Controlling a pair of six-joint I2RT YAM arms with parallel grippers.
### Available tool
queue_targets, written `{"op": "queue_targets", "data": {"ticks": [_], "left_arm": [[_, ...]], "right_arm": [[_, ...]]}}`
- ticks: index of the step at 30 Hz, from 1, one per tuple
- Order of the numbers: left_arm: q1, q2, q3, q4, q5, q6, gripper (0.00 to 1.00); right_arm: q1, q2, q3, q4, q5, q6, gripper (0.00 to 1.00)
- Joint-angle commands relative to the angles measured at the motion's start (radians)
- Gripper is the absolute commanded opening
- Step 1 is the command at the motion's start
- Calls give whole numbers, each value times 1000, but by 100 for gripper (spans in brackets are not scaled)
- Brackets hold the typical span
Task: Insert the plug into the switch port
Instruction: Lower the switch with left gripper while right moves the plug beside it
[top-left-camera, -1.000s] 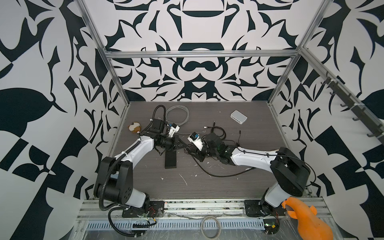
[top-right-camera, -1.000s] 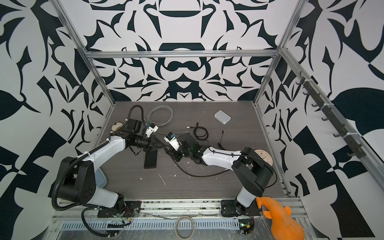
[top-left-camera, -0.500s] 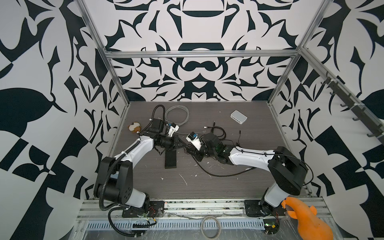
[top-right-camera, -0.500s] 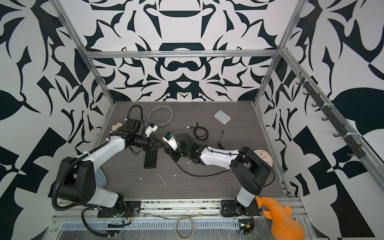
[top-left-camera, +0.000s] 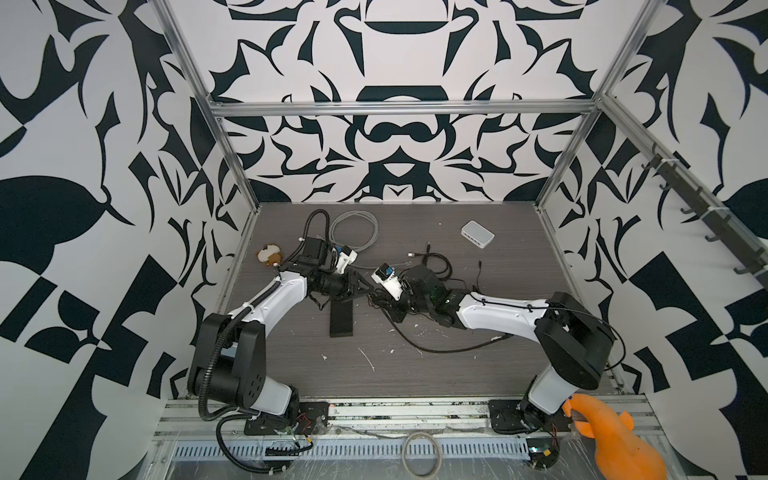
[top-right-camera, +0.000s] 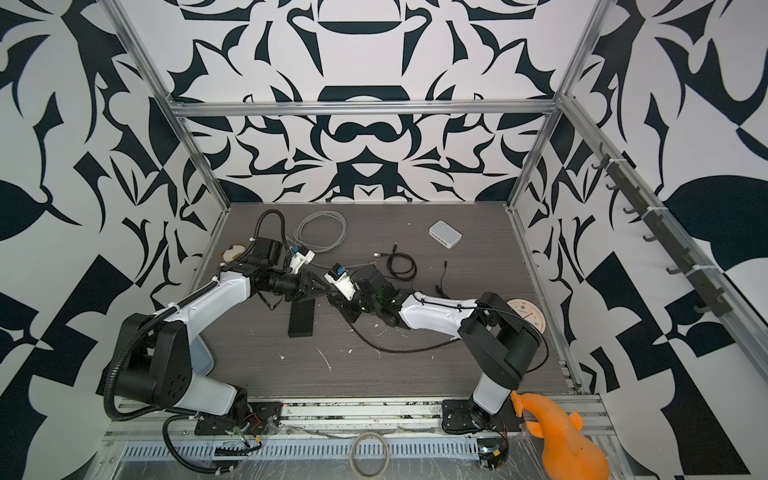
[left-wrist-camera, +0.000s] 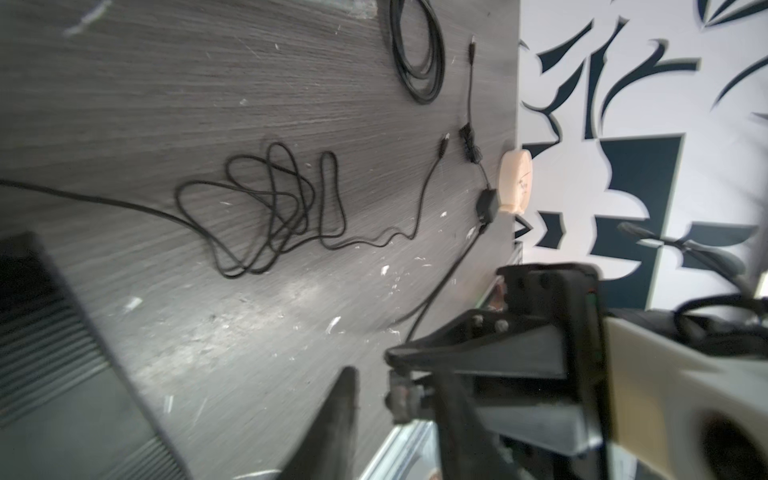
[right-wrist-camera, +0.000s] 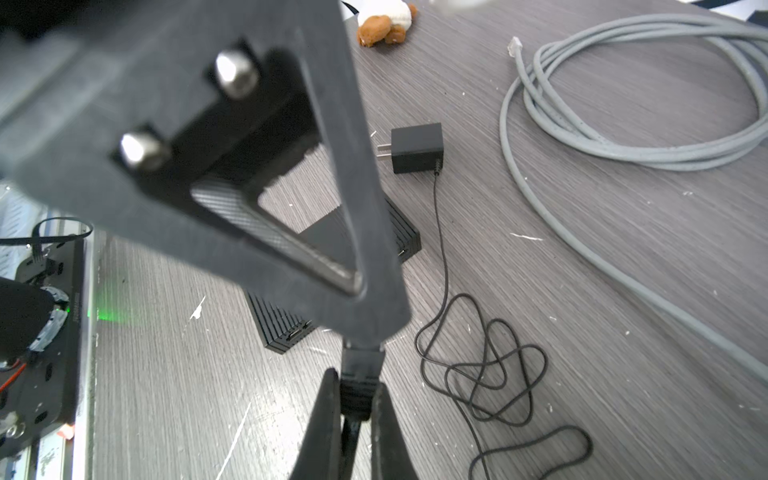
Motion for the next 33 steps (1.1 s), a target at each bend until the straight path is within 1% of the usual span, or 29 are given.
{"op": "queue_targets", "data": {"ticks": [1,3,5,7,8,10,13,15,21,28,33], "left_arm": [[22,1,18,-58,-103,-9,52],[60,-8,17,-89,-168,-22,57],[117,-22,3,-110,-230,-47,58],[166,-37,-21,-132,-334,-72,59],[183,-41,-36,-139,-356,-81,60],[211,-45,-70,-139,-360,-96,60],[212,-28,-96,-149,-364,-96,60],[211,-15,-107,-152,-365,-93,59],[196,33,-107,-136,-345,-80,59],[130,102,-85,-134,-377,-78,59],[124,138,-71,-148,-380,-60,56]], "right_arm": [[6,35,46,-38,-38,-74,0],[5,68,70,-92,-54,-108,0],[12,100,87,-132,-64,-137,0],[28,123,115,-190,-58,-176,0],[36,132,129,-222,-51,-196,0],[66,155,161,-306,-27,-246,0],[100,194,208,-408,7,-302,0],[117,215,223,-433,22,-323,0],[150,260,257,-450,46,-379,0],[155,296,316,-475,64,-444,0],[169,319,359,-499,88,-508,0]]}}
